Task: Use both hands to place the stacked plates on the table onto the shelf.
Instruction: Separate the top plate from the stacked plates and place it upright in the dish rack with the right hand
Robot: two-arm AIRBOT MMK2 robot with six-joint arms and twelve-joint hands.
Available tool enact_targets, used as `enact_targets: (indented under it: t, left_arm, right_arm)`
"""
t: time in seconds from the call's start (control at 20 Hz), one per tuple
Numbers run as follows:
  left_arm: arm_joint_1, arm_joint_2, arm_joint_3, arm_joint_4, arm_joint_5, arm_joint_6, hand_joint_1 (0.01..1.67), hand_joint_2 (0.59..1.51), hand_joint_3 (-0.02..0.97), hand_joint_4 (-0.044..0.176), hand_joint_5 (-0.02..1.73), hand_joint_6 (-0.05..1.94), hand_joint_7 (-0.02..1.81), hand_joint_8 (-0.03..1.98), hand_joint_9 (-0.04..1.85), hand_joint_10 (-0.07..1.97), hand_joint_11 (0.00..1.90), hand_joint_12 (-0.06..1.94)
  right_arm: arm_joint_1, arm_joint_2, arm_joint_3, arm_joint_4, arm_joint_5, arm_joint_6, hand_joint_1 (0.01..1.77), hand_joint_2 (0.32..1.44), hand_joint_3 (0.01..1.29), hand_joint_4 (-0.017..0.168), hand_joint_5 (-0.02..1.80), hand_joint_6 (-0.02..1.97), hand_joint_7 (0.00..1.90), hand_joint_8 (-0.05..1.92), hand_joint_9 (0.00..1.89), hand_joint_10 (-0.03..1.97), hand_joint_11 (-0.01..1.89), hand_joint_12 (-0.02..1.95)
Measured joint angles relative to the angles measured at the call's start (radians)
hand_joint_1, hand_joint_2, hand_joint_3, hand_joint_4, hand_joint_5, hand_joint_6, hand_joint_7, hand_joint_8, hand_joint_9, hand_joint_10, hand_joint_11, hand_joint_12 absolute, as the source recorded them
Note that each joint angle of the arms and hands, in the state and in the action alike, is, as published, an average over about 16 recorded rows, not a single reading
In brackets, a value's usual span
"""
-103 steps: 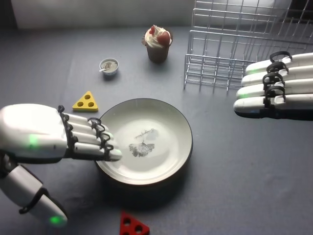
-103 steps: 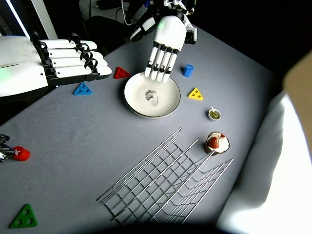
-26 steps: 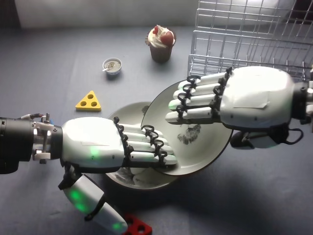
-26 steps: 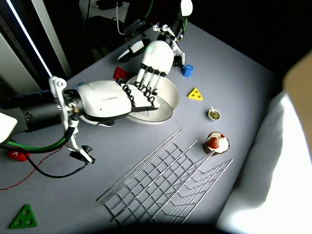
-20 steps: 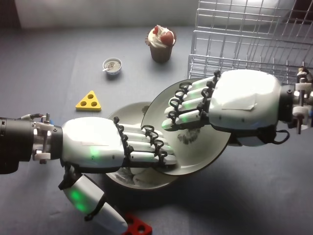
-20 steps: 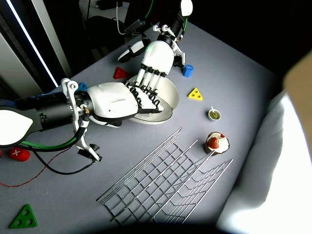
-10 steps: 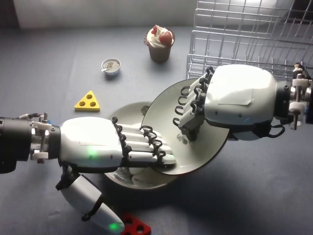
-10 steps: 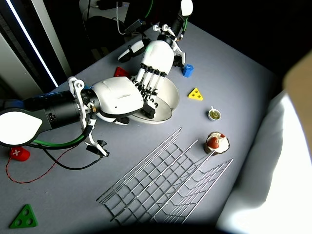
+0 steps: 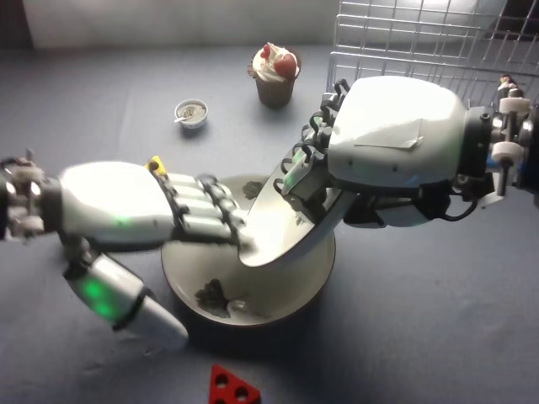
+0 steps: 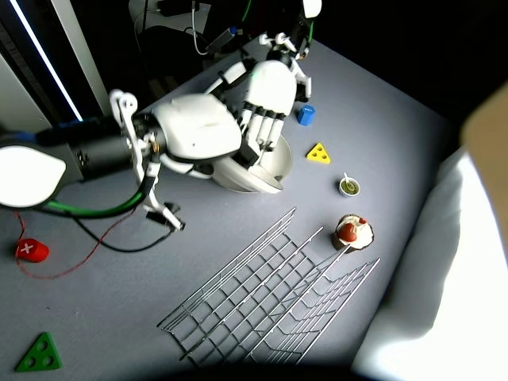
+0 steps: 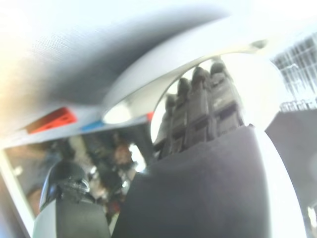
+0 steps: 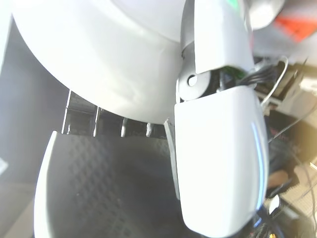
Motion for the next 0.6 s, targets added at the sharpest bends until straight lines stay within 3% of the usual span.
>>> enact_targets:
  t: [0.25,0.6]
  left_arm:
    - [-0.019,0.075,-0.004,-0.031,0.006,0.001,0.12,0.962,0.005,0.001,0.10,0.01,0.12,0.01,0.11,0.01,0.10,0.01]
    - [-0.027,0.187,-0.045,-0.027,0.007,0.001,0.11,0.967,0.006,0.001,0.11,0.02,0.13,0.01,0.13,0.01,0.11,0.01]
  right_arm:
    - [0.035,0.033,-0.046,0.004,-0.014,0.044,1.46,0.92,0.01,0.003,0.94,1.03,1.04,0.65,1.07,0.68,0.94,1.29]
    - [0.098,0.086,-0.093,0.005,-0.051,0.198,1.47,0.93,0.01,0.000,0.95,0.96,1.05,0.61,1.13,0.67,0.98,1.34]
